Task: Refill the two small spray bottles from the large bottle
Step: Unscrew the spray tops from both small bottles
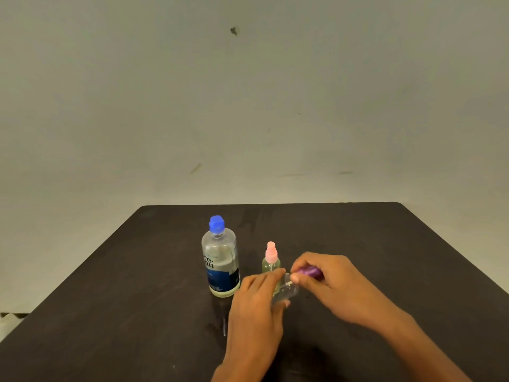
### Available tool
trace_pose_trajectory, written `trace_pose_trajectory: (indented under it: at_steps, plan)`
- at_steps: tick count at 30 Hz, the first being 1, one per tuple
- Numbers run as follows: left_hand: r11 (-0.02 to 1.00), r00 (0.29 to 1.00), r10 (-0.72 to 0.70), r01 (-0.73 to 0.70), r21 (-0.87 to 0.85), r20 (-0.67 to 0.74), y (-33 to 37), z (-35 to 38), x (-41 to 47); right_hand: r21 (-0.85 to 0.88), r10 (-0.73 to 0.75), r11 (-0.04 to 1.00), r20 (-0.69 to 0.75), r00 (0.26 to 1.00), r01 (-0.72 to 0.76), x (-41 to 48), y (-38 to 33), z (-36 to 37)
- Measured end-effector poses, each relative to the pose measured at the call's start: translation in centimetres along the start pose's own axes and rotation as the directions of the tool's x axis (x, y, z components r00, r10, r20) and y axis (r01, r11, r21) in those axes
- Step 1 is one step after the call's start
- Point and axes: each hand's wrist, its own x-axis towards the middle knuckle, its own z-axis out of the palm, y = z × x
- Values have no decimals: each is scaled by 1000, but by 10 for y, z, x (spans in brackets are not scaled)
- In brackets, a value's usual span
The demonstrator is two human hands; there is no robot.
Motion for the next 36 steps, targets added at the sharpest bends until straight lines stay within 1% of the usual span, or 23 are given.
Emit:
trace_pose_trajectory:
  at_steps: [2, 4, 6, 8, 11, 13, 16, 18, 20, 21, 23, 25, 27, 30, 32, 34, 36]
  plan:
    - [1000, 1000, -4, 4, -12, 3, 0, -3, -1, 70, -31, 997, 43, 999, 28, -1, 0, -1]
    - [999, 999, -15, 16, -37, 43, 3, -5, -1, 112, -25, 994, 46, 999, 20, -1, 0, -2]
    - [999, 999, -1, 3, -46, 48, 3, -5, 0, 78, 15, 997, 31, 999, -17, -1, -4, -2]
    - [998, 998, -11, 15, -57, 65, 7, -9, 1, 19, 22, 1000, 29, 999, -22, 0, -5, -1]
    - [997, 995, -34, 41, -67, 97, 4, -11, 2, 87, -15, 996, 50, 999, 11, -2, -5, -6]
    - [992, 990, -78, 89, -92, 115, 0, -12, 1, 124, -28, 992, 47, 999, 22, -3, -3, -16]
    - [972, 976, -175, 192, -132, 131, -4, -12, -1, 172, -5, 985, -35, 999, 11, -5, 8, -33]
    - [954, 964, -232, 252, -163, 133, -5, -11, -1, 241, 31, 971, -102, 994, -5, -7, 21, -43]
    - [938, 955, -267, 289, -191, 131, -7, -9, -1, 284, 103, 957, -166, 981, -52, -10, 37, -46]
    - [932, 951, -280, 302, -202, 130, -7, -7, 0, 279, 154, 956, -204, 967, -94, -10, 47, -45]
    - [919, 945, -298, 322, -226, 132, -7, -4, 1, 189, 266, 958, -287, 920, -217, -9, 67, -33]
    - [911, 944, -300, 327, -251, 140, -5, 1, 2, 70, 356, 932, -347, 868, -355, -8, 87, -17]
    - [904, 943, -296, 329, -274, 153, 0, 8, 4, -36, 380, 907, -362, 851, -420, -8, 103, -3]
    - [906, 945, -273, 316, -280, 181, 9, 19, 9, -160, 362, 890, -320, 875, -427, -9, 116, 11]
    - [906, 943, -267, 315, -282, 198, 13, 24, 13, -234, 351, 870, -323, 879, -434, -9, 119, 17]
    - [906, 943, -267, 315, -281, 197, 14, 32, 15, -268, 348, 855, -341, 873, -445, -9, 119, 20]
    - [901, 936, -289, 337, -272, 199, 15, 39, 16, -260, 346, 855, -359, 867, -448, -9, 119, 22]
